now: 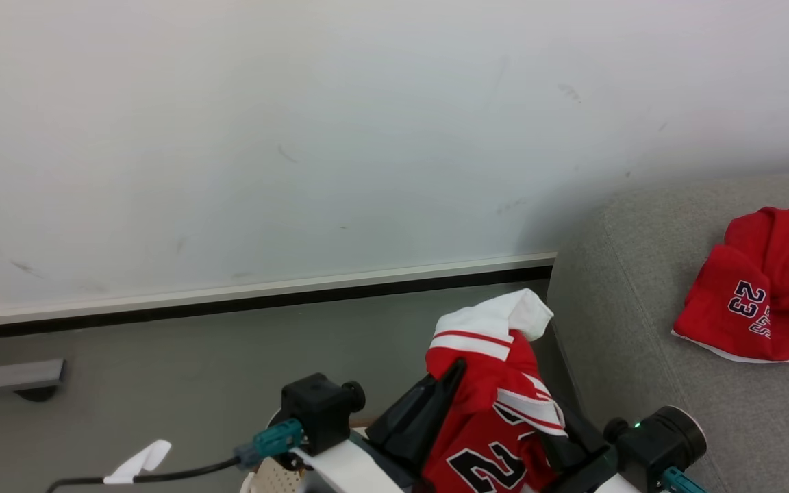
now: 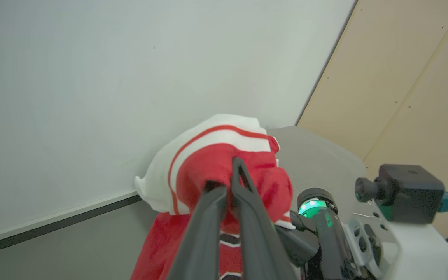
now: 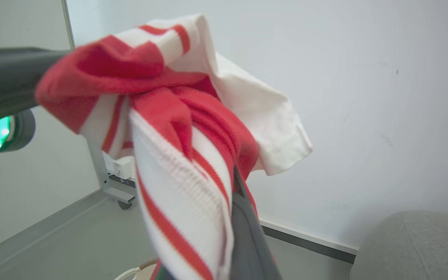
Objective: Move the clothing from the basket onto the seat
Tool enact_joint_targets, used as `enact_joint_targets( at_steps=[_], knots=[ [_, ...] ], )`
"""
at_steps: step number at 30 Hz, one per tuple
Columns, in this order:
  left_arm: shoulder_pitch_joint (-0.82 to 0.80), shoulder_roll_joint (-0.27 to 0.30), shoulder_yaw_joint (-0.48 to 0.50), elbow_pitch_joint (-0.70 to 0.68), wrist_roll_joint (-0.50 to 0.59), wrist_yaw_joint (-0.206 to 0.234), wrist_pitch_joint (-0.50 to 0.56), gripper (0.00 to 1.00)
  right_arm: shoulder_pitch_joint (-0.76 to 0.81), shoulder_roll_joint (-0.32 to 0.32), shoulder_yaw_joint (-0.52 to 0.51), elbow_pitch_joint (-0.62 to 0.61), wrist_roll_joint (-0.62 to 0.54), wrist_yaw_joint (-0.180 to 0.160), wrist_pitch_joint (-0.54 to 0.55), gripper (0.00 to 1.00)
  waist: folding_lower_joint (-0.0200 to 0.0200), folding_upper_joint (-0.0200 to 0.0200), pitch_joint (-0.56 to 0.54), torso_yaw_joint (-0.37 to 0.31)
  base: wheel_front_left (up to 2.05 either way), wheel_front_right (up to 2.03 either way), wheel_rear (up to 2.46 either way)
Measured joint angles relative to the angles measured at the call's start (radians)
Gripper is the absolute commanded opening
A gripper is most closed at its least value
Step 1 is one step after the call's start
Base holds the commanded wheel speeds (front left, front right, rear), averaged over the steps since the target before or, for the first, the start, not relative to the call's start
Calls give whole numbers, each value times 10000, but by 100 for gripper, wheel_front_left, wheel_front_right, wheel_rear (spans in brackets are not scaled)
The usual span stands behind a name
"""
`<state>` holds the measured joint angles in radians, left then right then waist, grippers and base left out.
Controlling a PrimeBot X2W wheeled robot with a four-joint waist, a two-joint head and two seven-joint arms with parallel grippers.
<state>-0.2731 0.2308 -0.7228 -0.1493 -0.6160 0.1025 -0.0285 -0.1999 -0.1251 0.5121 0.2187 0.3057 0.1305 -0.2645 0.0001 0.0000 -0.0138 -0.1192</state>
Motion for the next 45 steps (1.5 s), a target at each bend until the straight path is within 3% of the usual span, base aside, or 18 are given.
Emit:
enact_joint_targets(
  at_steps=[2,3,4,16,35,45],
  knots=[
    [117,-40,23,192,-59,31,-86,51,62,-90,-157,-132,0,0,0,0,0,0,24,-70,0,0,0],
    [160,-75,21,267,-104,33,-96,89,81,-125,-226,-174,13,0,0,0,0,0,38,-111,0,0,0],
    [190,-109,8,359,-136,25,-132,100,111,-155,-291,-215,15,0,0,0,0,0,52,-154,0,0,0],
    [496,-100,-59,1490,286,52,-1254,100,230,-431,-660,-470,27,0,0,0,0,0,175,-943,0,0,0],
    [372,-301,-412,2190,681,-94,-1889,100,477,-901,-2019,-1505,-173,0,2,0,-1,0,570,-3771,0,0,0],
    [141,-326,-514,2266,709,-121,-1839,100,802,-970,-2769,-2044,-320,0,2,0,0,0,919,-4046,0,0,0]
  ],
)
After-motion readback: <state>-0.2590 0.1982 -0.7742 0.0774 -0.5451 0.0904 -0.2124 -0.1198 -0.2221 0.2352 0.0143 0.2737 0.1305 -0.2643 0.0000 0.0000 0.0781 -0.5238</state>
